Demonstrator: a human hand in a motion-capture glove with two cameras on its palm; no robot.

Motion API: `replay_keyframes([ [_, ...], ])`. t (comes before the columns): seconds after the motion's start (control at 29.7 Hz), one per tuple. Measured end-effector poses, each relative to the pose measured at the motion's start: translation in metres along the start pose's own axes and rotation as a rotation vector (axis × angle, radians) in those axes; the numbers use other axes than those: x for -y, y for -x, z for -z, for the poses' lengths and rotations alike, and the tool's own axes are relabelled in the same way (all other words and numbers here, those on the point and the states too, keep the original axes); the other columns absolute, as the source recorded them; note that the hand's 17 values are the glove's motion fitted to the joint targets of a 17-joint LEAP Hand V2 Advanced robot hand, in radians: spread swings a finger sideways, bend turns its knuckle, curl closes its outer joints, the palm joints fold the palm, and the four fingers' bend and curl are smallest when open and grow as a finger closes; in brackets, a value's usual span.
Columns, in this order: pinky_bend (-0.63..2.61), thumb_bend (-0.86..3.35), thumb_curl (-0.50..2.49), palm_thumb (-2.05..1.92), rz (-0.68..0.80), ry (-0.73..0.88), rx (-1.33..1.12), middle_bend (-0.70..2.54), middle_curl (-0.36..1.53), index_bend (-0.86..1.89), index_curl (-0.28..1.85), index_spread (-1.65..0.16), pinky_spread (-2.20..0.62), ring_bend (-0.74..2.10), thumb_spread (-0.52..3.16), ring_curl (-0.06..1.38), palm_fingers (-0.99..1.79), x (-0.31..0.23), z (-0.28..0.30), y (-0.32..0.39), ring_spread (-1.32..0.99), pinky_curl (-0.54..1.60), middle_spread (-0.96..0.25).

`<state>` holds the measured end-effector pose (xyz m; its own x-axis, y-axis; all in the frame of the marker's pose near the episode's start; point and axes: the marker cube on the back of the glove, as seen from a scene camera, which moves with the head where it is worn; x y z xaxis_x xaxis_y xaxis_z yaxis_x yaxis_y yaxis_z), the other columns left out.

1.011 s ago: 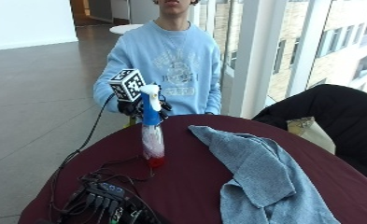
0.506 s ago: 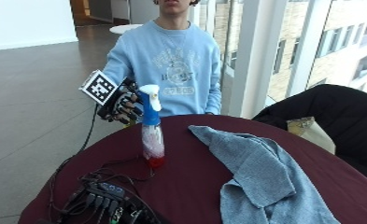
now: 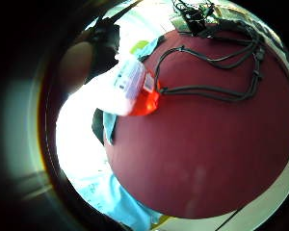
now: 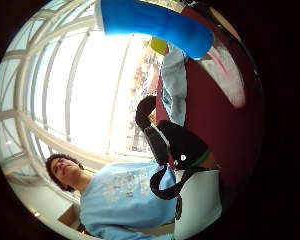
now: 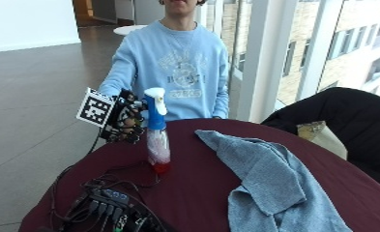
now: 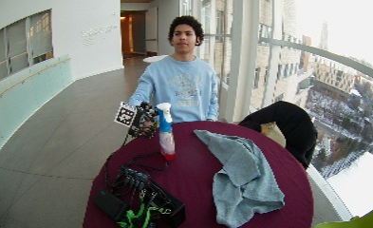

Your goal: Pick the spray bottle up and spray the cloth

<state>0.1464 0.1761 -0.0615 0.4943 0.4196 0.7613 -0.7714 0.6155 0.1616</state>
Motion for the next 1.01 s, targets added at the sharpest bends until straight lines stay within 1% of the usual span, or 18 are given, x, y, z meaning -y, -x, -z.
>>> replay_keyframes([
  [0.2,0.4,-0.02,0.27,0.59,-0.088,-0.054,0.077,0.21,0.37,0.1,0.21,-0.38,0.2,0.28,1.09,0.31,0.5,0.035,-0.013,-0.005,0.0,0.38,-0.03],
  [0.51,0.39,-0.01,0.3,0.7,-0.1,-0.099,0.152,0.22,0.38,0.15,0.22,-0.38,0.2,0.26,1.06,0.3,0.54,0.064,-0.034,-0.011,0.0,0.37,-0.04],
  [0.71,0.36,-0.01,0.31,0.73,-0.071,-0.132,0.172,0.21,0.38,0.19,0.26,-0.36,0.2,0.22,1.04,0.3,0.59,0.067,-0.048,-0.011,0.0,0.36,-0.05],
  [0.88,0.26,-0.01,0.33,0.76,-0.07,-0.211,0.159,0.26,0.4,0.22,0.3,-0.33,0.22,0.23,1.02,0.29,0.79,0.071,-0.052,-0.01,0.0,0.33,-0.07],
  [1.01,0.24,0.0,0.35,0.8,-0.067,-0.248,0.141,0.28,0.4,0.16,0.3,-0.3,0.19,0.31,1.02,0.31,0.98,0.075,-0.052,-0.008,-0.03,0.32,-0.08],
])
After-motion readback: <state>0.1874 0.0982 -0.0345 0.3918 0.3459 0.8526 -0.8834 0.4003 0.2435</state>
